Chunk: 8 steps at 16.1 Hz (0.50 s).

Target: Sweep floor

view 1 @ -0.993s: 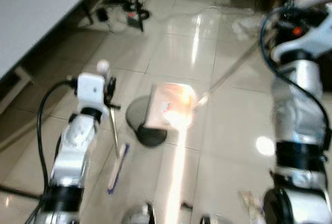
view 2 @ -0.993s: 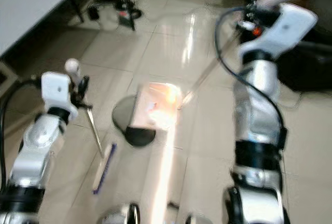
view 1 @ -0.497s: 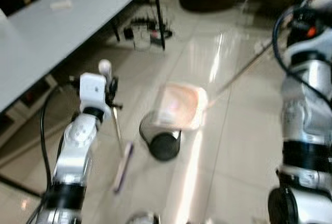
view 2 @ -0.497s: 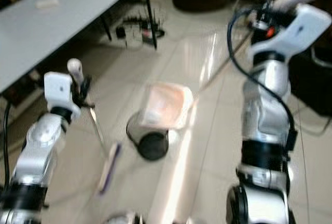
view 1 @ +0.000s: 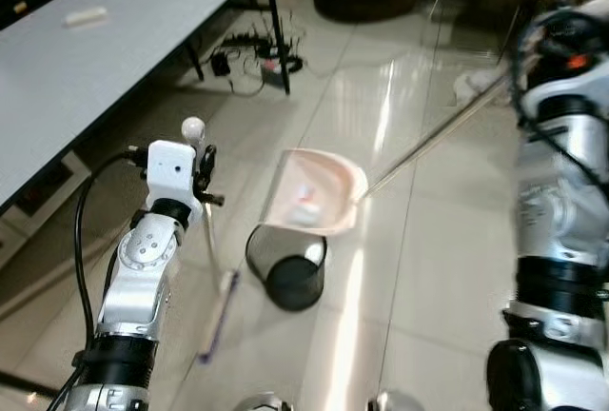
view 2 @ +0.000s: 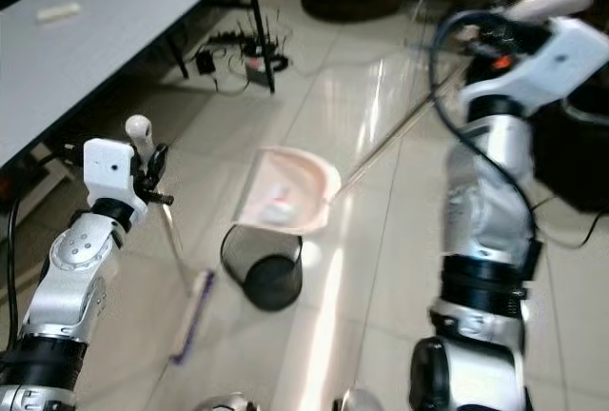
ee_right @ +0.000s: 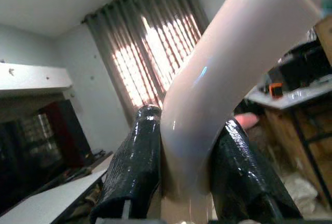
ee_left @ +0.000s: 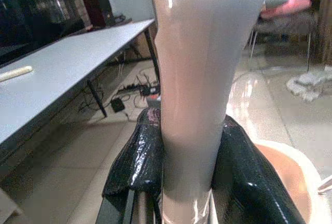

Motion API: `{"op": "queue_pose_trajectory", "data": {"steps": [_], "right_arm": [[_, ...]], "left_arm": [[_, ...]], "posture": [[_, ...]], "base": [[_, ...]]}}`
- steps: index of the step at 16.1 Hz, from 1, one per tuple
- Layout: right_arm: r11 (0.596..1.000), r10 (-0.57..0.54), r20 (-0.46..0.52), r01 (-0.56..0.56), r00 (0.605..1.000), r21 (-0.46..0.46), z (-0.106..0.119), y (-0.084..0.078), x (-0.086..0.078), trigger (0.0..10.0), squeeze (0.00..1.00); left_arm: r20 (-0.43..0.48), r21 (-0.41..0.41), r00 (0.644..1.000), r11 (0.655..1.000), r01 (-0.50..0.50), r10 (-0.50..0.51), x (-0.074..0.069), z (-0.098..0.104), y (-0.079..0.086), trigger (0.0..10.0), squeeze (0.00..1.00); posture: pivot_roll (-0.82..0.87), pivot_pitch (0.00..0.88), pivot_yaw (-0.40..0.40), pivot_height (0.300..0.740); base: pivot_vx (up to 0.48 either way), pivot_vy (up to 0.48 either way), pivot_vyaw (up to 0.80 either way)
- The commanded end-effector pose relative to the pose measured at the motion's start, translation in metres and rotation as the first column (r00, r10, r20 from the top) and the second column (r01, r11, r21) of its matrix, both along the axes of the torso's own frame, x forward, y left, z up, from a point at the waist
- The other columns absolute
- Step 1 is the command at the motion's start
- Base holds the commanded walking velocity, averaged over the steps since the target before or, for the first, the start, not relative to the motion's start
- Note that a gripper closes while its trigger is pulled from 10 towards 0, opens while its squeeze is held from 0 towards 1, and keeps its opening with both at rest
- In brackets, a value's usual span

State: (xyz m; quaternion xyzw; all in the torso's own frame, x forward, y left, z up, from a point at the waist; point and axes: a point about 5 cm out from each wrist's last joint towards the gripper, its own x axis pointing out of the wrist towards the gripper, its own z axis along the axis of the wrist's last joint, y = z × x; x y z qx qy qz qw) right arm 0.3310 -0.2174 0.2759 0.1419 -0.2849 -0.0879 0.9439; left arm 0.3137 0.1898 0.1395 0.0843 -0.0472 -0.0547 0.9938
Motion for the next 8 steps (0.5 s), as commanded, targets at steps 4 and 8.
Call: {"op": "queue_pose_trajectory", "data": {"steps": [4,8], "right_arm": [[0.998,0.052,0.075,-0.053,0.996,0.016,0.015,0.014,-0.0013,10.0,0.0],[0.999,0.043,0.058,-0.044,0.997,0.009,0.0092,0.0129,-0.001,10.0,0.0]], "left_arm": [[0.043,0.008,0.999,1.0,-0.021,0.02,0.0006,0.011,0.0093,10.0,0.0],[0.015,0.019,1.0,0.999,-0.028,0.027,-0.0015,0.0048,0.0117,10.0,0.0]], "posture": [[0.02,0.061,0.091,0.74],[0.02,0.066,0.098,0.74]], "base": [[0.199,0.0,0.0],[0.0,0.0,0.0]]}}
